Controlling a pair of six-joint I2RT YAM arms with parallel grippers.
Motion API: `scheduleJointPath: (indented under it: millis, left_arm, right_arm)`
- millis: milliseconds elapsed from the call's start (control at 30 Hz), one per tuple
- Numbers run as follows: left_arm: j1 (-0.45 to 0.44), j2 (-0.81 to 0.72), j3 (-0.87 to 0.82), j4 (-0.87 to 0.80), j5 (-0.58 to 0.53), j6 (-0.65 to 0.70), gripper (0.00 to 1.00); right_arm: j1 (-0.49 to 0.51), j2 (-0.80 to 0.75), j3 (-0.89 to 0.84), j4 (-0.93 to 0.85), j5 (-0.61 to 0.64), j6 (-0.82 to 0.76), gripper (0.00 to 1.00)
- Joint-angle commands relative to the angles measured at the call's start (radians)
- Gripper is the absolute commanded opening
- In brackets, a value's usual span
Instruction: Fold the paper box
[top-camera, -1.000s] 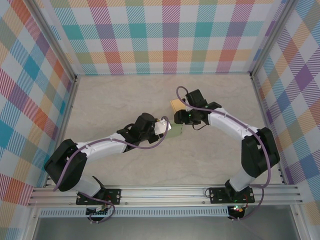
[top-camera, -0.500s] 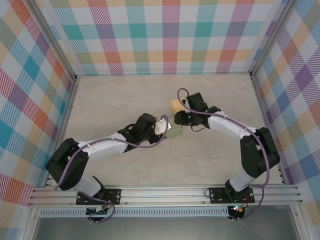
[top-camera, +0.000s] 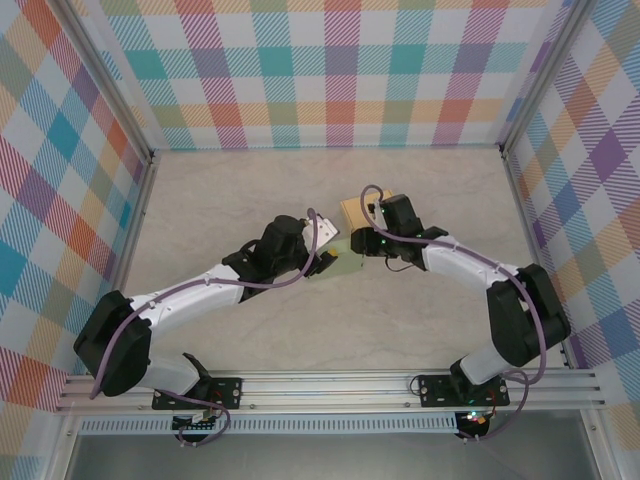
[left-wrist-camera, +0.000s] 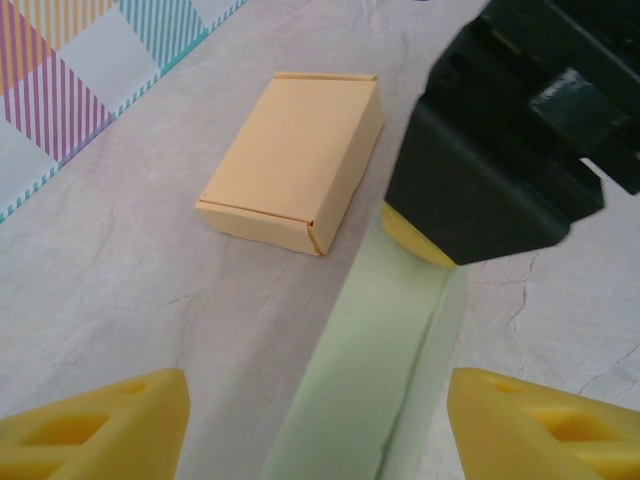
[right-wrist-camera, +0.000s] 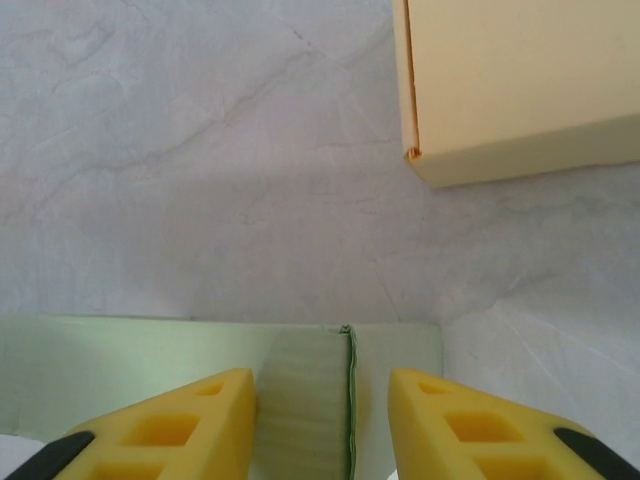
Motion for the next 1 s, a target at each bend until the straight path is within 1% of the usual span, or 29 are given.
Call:
scheduleJointPath:
  millis: [0, 67, 133, 200, 267, 300, 400, 433, 533, 633, 767, 967]
  left_arm:
    - [-0.009, -0.017, -0.019, 0.001, 0.039, 0.02, 0.69]
    - [-0.007, -0.016, -0.038, 0.017, 0.067, 0.067, 0.69]
    - [-0.007, -0.003, -0.017, -0.004, -0.006, 0.066, 0.68]
    - [0.01, 0.011, 0.038, -0.079, -0.068, -0.004, 0.68]
    - [0.039, 0.016, 0.087, -0.155, -0.123, -0.145, 0.67]
    - [0.055, 0.015, 0.109, -0.205, -0.146, -0.236, 0.67]
    - [0.089, -0.016, 0.12, -0.294, -0.144, -0.489, 0.66]
    - [0.106, -0.027, 0.113, -0.314, -0.114, -0.575, 0.66]
    - [0.128, -0.049, 0.081, -0.322, -0.006, -0.716, 0.66]
    - [0.129, -0.055, 0.057, -0.309, 0.054, -0.772, 0.66]
    - [0.13, -0.041, 0.032, -0.309, 0.042, -0.786, 0.65]
    - [0.131, 0.01, 0.013, -0.294, 0.07, -0.79, 0.62]
  right_arm:
    - [-0.005, -0.009, -0.061, -0.077, 0.015, -0.044, 0.41]
    - [-0.004, -0.022, -0.066, -0.07, 0.01, -0.049, 0.42]
    - [-0.004, -0.027, -0.068, -0.068, 0.007, -0.049, 0.42]
    - [-0.003, -0.027, -0.066, -0.069, 0.007, -0.05, 0.42]
    - [-0.003, -0.026, -0.068, -0.069, 0.009, -0.048, 0.43]
    - [-0.002, -0.026, -0.068, -0.07, 0.01, -0.049, 0.42]
    - [-0.002, -0.027, -0.071, -0.074, 0.015, -0.051, 0.42]
    - [-0.002, -0.029, -0.07, -0.074, 0.014, -0.052, 0.43]
    - [-0.002, -0.031, -0.068, -0.077, 0.013, -0.057, 0.43]
    - [-0.002, -0.035, -0.065, -0.082, 0.017, -0.063, 0.42]
    - [-0.002, -0.041, -0.065, -0.085, 0.02, -0.066, 0.42]
    - [-0.002, -0.043, -0.062, -0.093, 0.026, -0.068, 0.42]
